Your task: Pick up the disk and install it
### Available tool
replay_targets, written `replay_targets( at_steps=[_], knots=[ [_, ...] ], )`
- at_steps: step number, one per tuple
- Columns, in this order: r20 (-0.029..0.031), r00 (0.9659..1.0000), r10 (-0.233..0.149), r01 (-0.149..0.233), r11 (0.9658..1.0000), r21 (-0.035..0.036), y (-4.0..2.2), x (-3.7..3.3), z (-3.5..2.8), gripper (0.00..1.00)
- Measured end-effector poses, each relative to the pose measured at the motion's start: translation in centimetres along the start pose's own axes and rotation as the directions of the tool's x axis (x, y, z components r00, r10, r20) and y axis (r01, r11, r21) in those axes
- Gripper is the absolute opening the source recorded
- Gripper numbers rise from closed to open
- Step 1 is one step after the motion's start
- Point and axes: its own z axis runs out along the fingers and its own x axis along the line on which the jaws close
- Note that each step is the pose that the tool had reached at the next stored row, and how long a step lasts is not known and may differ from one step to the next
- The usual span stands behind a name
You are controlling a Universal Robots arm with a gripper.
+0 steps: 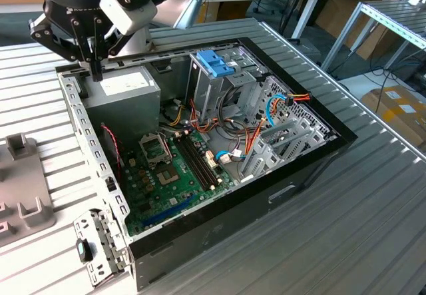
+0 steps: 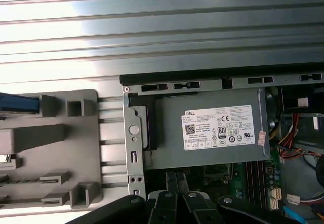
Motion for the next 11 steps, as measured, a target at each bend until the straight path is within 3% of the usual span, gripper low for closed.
replay_targets(
  at_steps=[11],
  knots=[
    [0.0000, 1.0000, 0.000, 0.000, 1.0000, 0.0000, -0.03, 0.39, -0.01, 0.11]
  ],
)
